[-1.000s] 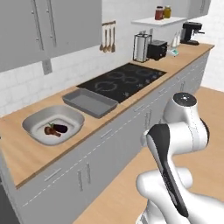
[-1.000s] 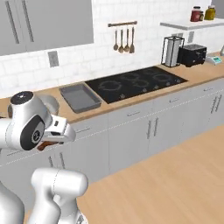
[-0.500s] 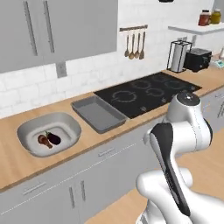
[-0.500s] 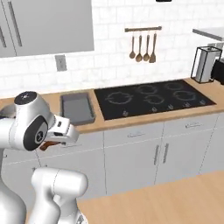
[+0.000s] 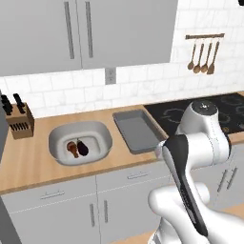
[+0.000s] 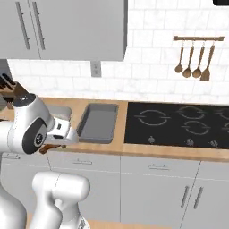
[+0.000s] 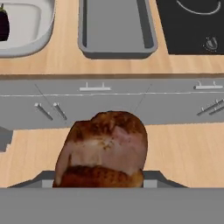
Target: Place one eggplant and one chicken drumstick in each tupperware on the nearby counter, to pack two identical lunches.
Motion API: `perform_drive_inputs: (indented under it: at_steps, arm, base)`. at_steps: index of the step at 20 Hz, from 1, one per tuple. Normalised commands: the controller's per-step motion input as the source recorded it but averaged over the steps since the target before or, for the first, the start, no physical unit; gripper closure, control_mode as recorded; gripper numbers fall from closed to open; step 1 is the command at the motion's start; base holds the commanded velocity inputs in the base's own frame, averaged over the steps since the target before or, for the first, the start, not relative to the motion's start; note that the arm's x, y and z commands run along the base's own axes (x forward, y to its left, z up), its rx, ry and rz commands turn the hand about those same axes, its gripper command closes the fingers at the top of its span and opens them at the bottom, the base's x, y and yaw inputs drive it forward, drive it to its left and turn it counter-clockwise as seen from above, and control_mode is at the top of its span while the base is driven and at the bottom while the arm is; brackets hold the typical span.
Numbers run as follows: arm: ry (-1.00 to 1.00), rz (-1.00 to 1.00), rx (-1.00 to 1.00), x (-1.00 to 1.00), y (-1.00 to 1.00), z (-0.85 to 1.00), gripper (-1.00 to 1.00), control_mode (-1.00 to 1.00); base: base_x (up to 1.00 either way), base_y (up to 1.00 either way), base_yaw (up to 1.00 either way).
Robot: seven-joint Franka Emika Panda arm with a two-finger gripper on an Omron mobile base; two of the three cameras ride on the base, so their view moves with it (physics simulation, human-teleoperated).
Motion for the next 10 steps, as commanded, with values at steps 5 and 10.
perform_drive_inputs:
  at_steps: [5,10]
  arm:
    - [0.01,0.00,0.00,0.20,0.00,-0.01,1.00,-1.00]
    - [0.02,-0.02,0.00,1.00,0.07,-0.30,1.00,-1.00]
  base:
    - [0.80,-0.19,0.03]
    - [0.00,0.00,0.00]
